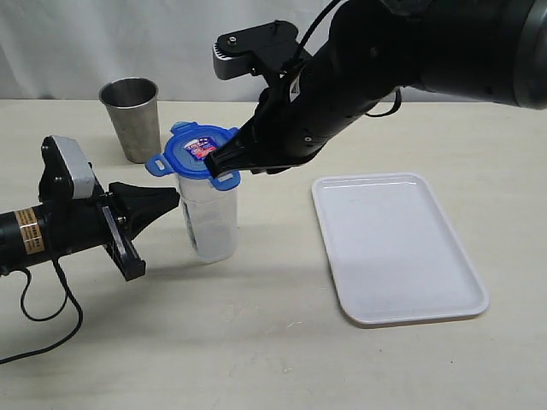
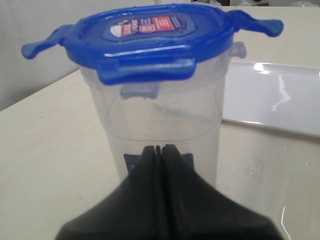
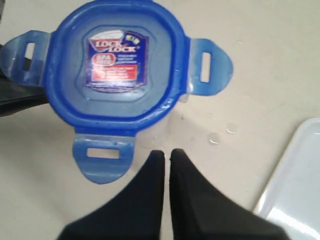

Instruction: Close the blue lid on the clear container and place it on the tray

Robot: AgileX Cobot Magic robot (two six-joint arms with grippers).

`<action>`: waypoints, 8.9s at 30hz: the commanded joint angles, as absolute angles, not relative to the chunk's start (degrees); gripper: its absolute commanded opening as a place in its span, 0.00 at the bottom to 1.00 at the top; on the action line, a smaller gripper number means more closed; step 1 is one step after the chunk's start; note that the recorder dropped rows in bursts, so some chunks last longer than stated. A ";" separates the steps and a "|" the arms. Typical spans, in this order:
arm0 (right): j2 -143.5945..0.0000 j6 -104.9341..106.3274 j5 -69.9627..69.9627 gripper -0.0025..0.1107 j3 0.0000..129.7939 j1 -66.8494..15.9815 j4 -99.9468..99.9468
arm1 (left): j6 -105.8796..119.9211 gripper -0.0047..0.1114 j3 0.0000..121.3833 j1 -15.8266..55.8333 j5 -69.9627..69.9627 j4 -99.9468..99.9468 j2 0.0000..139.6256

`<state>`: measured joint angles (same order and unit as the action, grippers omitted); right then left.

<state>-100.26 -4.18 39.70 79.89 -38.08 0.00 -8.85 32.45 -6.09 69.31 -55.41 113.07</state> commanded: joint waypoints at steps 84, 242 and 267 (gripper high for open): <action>-111.11 7.78 43.99 0.30 93.35 -37.99 11.21 | -7.37 0.69 32.79 -5.90 69.96 -56.39 113.28; -102.35 46.55 50.43 0.45 91.33 -47.47 0.34 | -22.27 0.04 48.77 0.03 69.96 -64.84 120.22; -104.59 45.70 49.66 0.40 92.31 -46.77 -5.36 | -22.27 0.04 48.77 0.00 69.96 -64.79 120.22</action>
